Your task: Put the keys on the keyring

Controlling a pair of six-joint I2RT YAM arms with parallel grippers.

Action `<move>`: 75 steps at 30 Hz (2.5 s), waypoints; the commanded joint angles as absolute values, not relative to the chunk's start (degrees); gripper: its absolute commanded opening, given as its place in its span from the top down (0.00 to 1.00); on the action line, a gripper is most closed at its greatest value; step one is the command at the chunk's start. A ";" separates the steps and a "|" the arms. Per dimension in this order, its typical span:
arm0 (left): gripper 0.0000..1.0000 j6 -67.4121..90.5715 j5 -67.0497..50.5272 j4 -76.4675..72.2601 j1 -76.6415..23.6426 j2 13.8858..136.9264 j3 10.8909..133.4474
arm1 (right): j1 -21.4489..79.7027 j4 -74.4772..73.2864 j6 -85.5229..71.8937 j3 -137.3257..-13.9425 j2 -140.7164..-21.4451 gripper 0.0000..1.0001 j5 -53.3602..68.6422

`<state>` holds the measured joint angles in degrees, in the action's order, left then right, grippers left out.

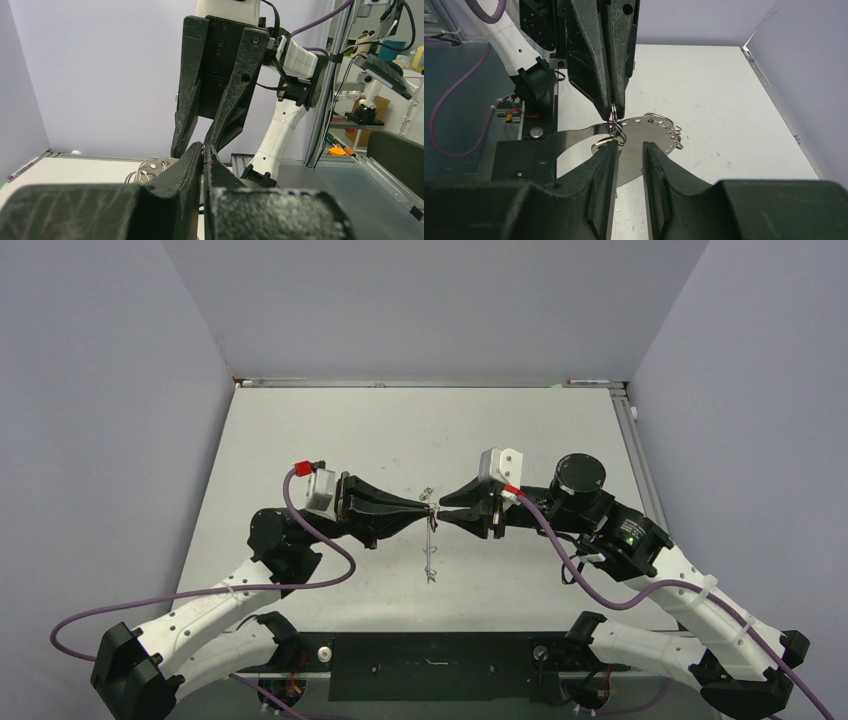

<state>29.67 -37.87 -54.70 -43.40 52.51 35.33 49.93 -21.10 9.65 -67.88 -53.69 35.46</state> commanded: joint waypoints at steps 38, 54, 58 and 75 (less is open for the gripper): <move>1.00 31.33 -39.59 -55.81 -43.11 53.08 38.06 | 50.01 -21.47 11.45 -70.06 -53.70 0.80 39.13; 1.00 30.88 -37.61 -55.81 -43.07 52.74 37.48 | 50.06 -19.50 9.43 -66.06 -51.58 0.95 37.18; 1.00 30.85 -37.31 -55.81 -43.04 52.82 37.44 | 50.02 -17.81 7.80 -63.65 -50.50 0.95 36.86; 1.00 30.78 -37.32 -55.55 -43.04 52.47 37.35 | 50.06 -15.25 5.67 -62.59 -49.72 0.52 35.61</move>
